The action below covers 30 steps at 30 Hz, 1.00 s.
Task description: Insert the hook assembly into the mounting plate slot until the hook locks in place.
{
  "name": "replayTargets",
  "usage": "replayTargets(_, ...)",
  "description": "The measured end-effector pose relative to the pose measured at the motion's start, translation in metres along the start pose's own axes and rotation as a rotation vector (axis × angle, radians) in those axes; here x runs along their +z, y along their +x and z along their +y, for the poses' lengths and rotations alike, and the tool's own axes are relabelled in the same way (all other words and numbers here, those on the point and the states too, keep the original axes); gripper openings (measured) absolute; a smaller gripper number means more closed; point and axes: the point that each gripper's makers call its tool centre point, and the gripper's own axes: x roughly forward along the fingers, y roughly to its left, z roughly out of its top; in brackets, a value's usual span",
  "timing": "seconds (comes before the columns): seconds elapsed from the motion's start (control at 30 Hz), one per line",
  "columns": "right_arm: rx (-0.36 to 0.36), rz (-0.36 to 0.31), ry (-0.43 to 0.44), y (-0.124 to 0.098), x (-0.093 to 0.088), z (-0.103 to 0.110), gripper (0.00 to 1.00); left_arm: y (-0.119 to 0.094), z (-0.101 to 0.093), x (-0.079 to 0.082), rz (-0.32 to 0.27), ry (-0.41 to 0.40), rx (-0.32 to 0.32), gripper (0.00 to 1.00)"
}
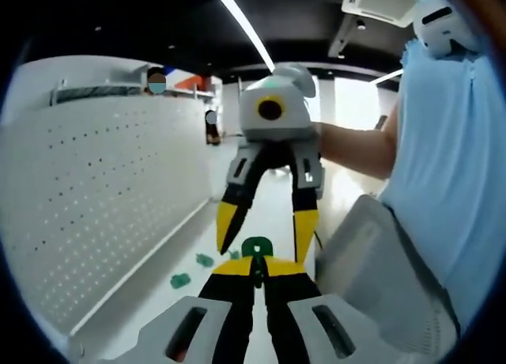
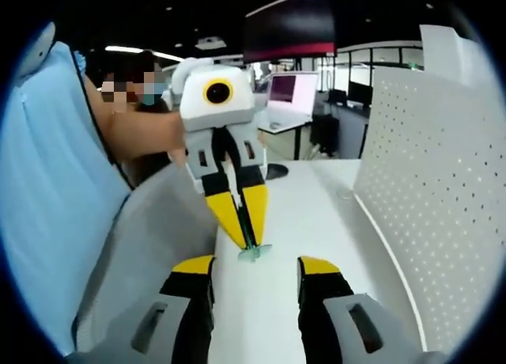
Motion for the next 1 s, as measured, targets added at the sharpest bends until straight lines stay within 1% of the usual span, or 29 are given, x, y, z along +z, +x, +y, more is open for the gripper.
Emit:
replayTargets(0.2,-0.038,-0.026,0.004,-0.002,0.001,-0.005,0.55,-0.002,0.004,0.003,-0.008,-0.004,0.025,0.03)
replayTargets(0.27,-0.055,-0.041,0.005,-0.003,0.002,-0.008,0.6,-0.002,0.005,0.004,-0.011,-0.005,0.034,0.03)
replayTargets(0.5,-0.127,-0.075,0.015,-0.008,0.005,-0.021,0.72,-0.003,0.015,0.004,-0.011,-0.015,0.081,0.03)
replayTargets(0.63,-0.163,-0.094,0.02,-0.012,0.005,-0.028,0.77,-0.005,0.024,0.005,-0.019,-0.025,0.126,0.03)
replayTargets(0.8,-0.217,-0.121,0.031,-0.017,0.007,-0.037,0.82,-0.01,0.036,0.01,-0.049,-0.039,0.181,0.03)
replayTargets(0.97,-0.272,-0.153,0.035,-0.025,0.011,-0.045,0.83,-0.016,0.048,0.014,-0.069,-0.048,0.238,0.03)
replayTargets(1.0,-0.273,-0.156,0.038,-0.025,0.011,-0.045,0.83,-0.017,0.051,0.014,-0.071,-0.052,0.252,0.03)
